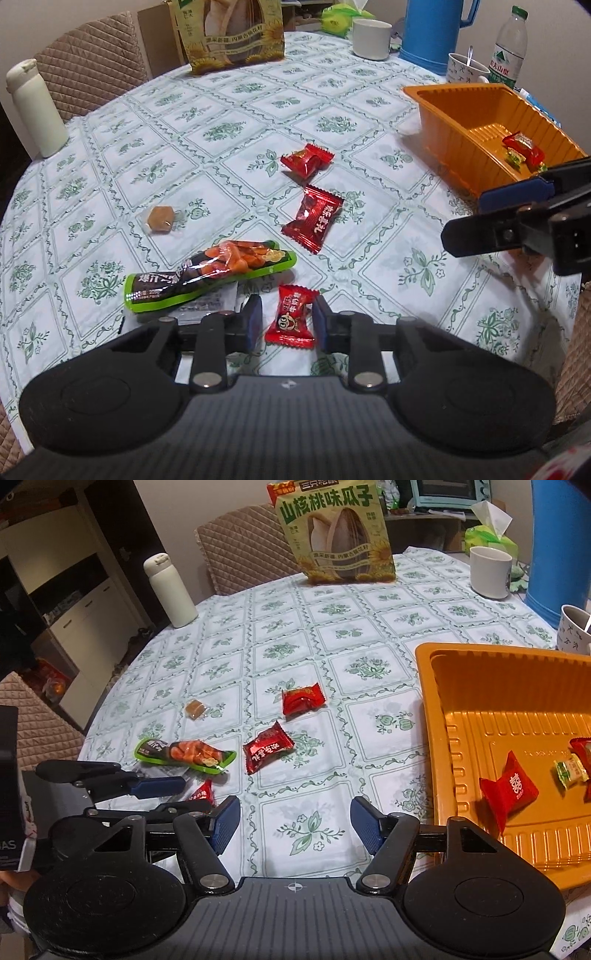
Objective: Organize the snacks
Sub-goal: 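Grasp the red candy packet with the left gripper, then grasp the green-wrapped sausage snack with the right gripper while the left gripper holds its candy, then carry the red candy and sausage snack over the orange tray with both grippers, then lower and open both grippers to drop the snacks into the tray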
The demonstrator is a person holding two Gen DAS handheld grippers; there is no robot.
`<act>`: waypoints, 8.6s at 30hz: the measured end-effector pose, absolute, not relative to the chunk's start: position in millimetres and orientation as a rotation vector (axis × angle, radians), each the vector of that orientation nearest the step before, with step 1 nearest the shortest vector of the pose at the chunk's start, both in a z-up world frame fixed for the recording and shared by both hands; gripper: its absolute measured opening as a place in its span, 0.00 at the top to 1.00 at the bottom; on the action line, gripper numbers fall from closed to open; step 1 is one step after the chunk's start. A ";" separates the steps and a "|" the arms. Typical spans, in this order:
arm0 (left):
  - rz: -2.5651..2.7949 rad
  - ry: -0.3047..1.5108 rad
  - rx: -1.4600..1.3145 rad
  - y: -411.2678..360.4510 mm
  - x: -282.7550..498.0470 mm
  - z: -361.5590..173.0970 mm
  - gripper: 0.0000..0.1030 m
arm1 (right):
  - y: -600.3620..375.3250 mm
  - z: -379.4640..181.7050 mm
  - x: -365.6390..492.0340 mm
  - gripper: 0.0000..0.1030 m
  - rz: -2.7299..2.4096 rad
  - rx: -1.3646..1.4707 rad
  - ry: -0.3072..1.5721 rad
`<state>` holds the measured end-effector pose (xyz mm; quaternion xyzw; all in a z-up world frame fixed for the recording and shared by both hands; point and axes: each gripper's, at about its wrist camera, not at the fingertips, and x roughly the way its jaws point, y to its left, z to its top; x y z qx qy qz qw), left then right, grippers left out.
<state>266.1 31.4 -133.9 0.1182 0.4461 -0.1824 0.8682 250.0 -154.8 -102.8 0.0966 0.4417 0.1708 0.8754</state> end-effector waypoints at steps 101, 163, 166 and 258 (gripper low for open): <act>0.113 0.907 -0.119 174.1 236.0 -90.5 0.86 | -22.8 -128.6 332.8 0.71 0.690 -0.075 0.834; -0.427 0.787 0.038 -162.3 224.0 -40.3 0.86 | -373.0 -51.2 198.6 0.71 0.280 0.241 0.769; -0.433 0.786 0.069 -174.8 229.8 -42.2 0.86 | -381.8 -51.9 204.0 0.71 0.275 0.243 0.768; -0.353 0.872 0.034 -213.6 249.2 -64.1 0.51 | -407.9 -76.2 236.6 0.33 0.263 0.201 0.879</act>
